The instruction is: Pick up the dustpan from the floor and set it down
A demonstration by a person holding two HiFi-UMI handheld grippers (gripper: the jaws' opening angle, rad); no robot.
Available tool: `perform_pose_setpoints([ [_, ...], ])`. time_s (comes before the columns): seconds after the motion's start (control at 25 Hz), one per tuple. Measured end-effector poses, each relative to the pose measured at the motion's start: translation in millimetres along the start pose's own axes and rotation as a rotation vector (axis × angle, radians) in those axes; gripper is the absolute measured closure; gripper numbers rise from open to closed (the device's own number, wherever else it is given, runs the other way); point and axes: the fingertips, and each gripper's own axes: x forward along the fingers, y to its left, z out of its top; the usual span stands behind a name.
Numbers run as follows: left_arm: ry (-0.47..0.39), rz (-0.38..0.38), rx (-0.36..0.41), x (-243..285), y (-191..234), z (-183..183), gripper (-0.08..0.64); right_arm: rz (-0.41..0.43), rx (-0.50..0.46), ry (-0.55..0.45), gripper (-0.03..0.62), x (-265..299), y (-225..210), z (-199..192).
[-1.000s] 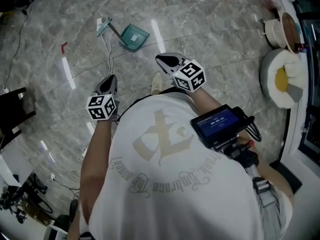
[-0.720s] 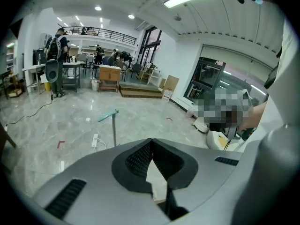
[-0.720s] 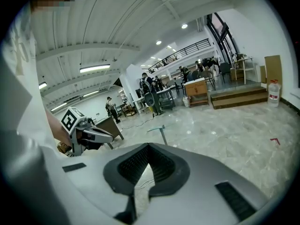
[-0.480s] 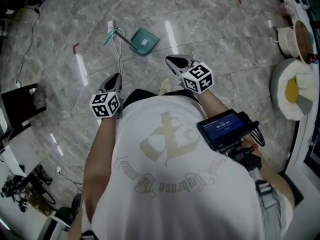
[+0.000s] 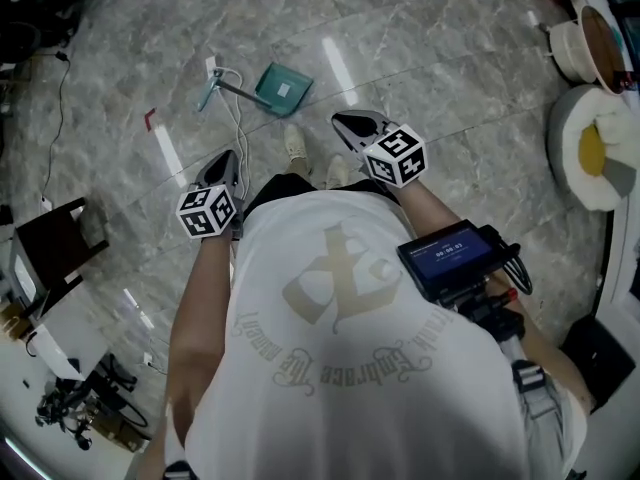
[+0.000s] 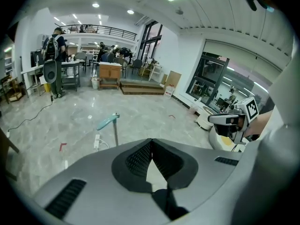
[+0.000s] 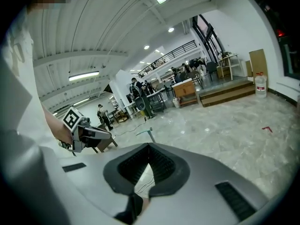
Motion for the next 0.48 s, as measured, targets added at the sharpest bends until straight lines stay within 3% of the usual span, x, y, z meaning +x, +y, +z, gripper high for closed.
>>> perform_pose_setpoints([
  [0.48,0.054,-0.086,0.038,47.9,16.4,41.2,0.548,-0.127,0.045,-0.001,0.575,-5.3,-24.9,25.1],
])
